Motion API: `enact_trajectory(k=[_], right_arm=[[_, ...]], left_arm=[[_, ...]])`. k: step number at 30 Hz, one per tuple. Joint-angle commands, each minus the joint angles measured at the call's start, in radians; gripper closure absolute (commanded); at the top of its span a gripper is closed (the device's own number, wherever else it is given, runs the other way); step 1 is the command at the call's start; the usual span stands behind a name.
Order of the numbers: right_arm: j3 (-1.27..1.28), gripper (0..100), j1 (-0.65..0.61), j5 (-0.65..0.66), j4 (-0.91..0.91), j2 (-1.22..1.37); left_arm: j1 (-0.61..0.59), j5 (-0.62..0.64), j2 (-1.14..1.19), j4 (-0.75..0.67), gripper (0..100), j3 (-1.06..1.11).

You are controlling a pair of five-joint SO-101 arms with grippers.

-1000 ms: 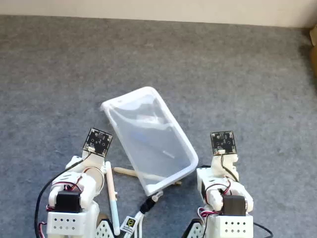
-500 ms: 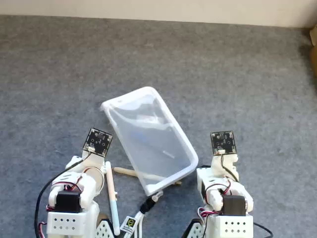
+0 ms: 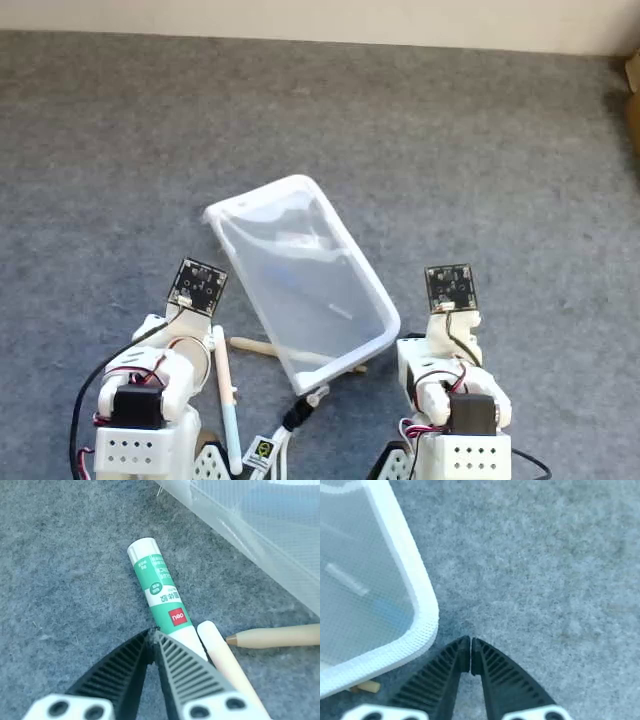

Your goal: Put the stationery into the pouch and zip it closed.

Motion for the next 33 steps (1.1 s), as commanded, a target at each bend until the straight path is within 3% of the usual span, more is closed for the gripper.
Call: enact_trajectory(k=[1,33], right_arm=[[0.128,98.7,0.012,-0.006,0.005,-0.010],[0.105,98.7,0.012,-0.005,0.001,-0.010]], left_arm=[[-0.008,0.008,0.004,0.005,100,0.022],[-0.013,0.005,-0.002,0.034,100,-0.042]])
